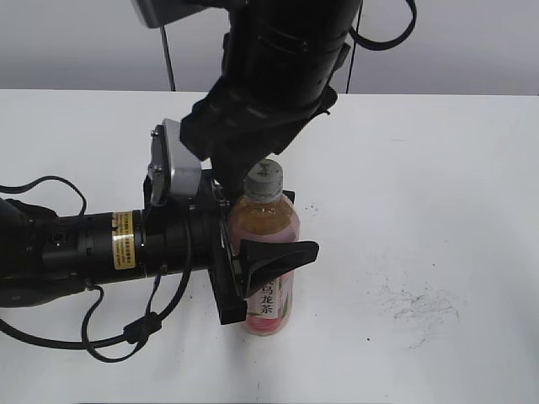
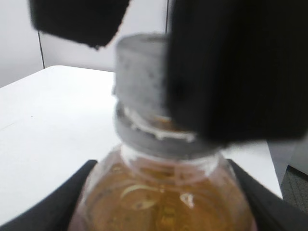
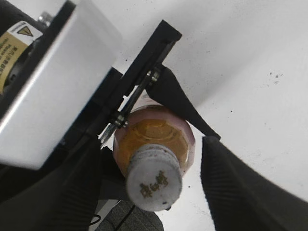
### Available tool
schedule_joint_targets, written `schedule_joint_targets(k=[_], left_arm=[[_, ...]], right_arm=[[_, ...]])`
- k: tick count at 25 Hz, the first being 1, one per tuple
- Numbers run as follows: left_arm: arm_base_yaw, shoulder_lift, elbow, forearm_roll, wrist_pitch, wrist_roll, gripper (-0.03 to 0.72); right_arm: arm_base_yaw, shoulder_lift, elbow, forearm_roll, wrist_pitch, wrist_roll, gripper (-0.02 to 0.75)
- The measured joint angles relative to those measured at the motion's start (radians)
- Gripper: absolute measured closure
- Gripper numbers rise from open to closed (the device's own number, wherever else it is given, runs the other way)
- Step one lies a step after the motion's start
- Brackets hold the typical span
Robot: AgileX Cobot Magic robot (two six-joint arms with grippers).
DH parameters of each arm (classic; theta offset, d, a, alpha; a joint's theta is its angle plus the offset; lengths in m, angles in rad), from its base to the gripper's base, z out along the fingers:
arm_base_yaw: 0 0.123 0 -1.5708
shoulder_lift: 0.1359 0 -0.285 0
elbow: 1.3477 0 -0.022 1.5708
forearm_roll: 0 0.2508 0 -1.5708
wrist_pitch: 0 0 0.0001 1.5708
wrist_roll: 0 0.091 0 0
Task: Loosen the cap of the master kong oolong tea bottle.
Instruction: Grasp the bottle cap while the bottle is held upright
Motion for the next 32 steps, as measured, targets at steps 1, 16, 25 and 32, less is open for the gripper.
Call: schedule_joint_targets(k=[1, 16, 25, 32], left_arm=[[0.0, 0.0, 0.0, 0.0, 0.0, 0.0, 0.242], [0.0, 0.0, 0.0, 0.0, 0.0, 0.0, 0.242], [0.0, 0.0, 0.0, 0.0, 0.0, 0.0, 0.242], [0.0, 0.0, 0.0, 0.0, 0.0, 0.0, 0.242]], right_arm=[[0.0, -0.003, 0.0, 0.0, 0.0, 0.001, 0.256], [0.0, -0.02, 0.033, -0.008, 0.001, 0.002, 0.256], [0.0, -0.02, 0.041, -0.018, 0.002, 0.002, 0.256], [0.0, -0.02, 0.041, -0.018, 0.002, 0.002, 0.256]])
